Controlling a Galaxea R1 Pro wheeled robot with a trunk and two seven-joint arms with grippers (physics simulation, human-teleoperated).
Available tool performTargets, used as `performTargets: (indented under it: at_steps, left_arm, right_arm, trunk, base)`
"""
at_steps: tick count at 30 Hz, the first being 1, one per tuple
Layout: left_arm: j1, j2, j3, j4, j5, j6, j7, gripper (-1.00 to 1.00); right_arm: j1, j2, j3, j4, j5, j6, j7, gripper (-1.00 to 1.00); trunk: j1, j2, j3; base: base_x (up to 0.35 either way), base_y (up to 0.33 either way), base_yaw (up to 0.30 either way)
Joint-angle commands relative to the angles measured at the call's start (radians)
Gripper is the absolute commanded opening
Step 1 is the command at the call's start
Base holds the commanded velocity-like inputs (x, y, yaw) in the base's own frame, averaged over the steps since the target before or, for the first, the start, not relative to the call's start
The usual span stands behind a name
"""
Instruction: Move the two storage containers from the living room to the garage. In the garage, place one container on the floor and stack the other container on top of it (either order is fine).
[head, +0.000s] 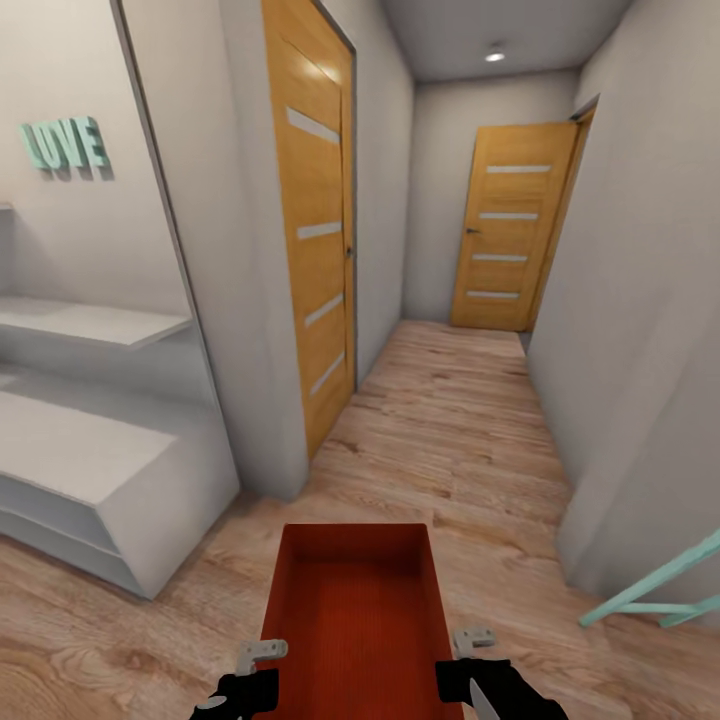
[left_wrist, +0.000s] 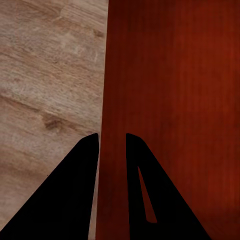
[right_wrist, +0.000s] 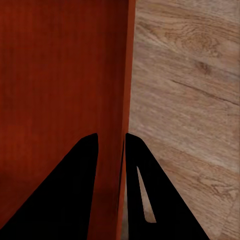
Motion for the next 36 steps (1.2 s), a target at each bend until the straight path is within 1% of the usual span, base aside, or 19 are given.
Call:
performTargets:
  at_steps: [1, 8, 28, 36]
  left_arm:
    - [-0.001, 0.001, -0.002, 0.005, -0.005, 0.005, -0.020, -1.00]
    - [-0.001, 0.001, -0.002, 0.004, -0.005, 0.005, -0.020, -1.00]
    - [-0.001, 0.001, -0.002, 0.005, -0.005, 0.005, -0.020, -1.00]
    - [-0.001, 0.001, -0.002, 0.005, -0.005, 0.005, -0.020, -1.00]
  right_arm:
    - [0.000, -0.037, 0.032, -0.005, -0.019, 0.006, 0.013, -1.00]
    - [0.000, -0.037, 0.030, -0.005, -0.024, 0.007, 0.013, -1.00]
    - [0.000, -0.037, 0.033, -0.005, -0.026, 0.007, 0.014, -1.00]
    - [0.000, -0.036, 0.033, -0.005, -0.025, 0.007, 0.014, -1.00]
  trunk:
    - [0.000, 0.000, -0.001]
    - [0.000, 0.000, -0.001]
    - [0.000, 0.000, -0.001]
    - [0.000, 0.000, -0.001]
  base:
    - [0.298, 0.013, 0.000]
    - [0.298, 0.005, -0.041]
    - [0.319, 0.011, -0.231]
    - [0.340, 0.008, -0.065]
